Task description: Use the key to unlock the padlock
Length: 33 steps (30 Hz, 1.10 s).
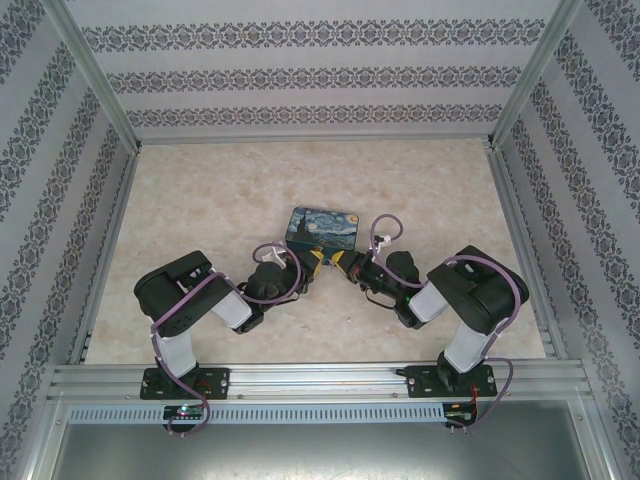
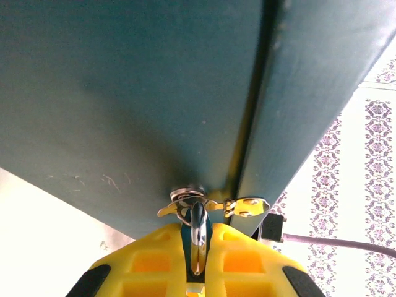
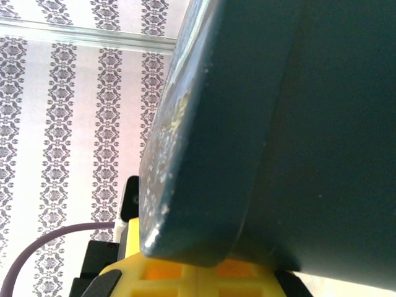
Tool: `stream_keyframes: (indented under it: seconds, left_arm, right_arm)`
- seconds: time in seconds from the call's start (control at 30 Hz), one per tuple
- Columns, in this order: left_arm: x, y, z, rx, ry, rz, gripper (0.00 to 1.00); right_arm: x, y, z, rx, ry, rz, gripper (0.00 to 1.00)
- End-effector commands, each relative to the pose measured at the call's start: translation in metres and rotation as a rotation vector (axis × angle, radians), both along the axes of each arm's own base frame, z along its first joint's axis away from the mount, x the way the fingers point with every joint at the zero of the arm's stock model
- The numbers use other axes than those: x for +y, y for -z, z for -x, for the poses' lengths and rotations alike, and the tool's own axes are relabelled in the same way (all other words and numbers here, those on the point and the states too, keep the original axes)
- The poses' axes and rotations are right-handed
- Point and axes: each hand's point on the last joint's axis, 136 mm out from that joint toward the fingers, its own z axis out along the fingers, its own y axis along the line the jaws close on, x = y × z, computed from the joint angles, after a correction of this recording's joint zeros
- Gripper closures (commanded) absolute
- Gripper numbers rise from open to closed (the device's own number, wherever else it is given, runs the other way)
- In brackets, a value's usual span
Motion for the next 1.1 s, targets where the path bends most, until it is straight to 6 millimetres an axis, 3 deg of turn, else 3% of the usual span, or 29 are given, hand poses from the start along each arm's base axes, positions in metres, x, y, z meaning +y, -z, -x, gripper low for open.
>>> stream_keyframes:
  seconds: [0.0,0.33,0.63,1.07]
  left_arm:
    - [-0.037,-0.055,0.027,-0.116,0.200,0.143,1.00]
    - [-0.036,-0.058,0.022,-0.110,0.163,0.160,1.00]
    - [-0.035,-0.064,0.017,-0.101,0.116,0.190,1.00]
    - [-0.032,-0.071,0.014,-0.112,0.069,0.203,1.00]
  right_arm:
    - [0.005,-0.015,-0.014,-0.049,0.003,-0.034,1.00]
    - [0.010,-0.011,-0.004,-0.038,0.000,-0.024,1.00]
    - [0.008,0.008,0.015,-0.004,0.056,0.027,1.00]
    - [0.016,0.006,0.021,0.036,0.074,-0.008,1.00]
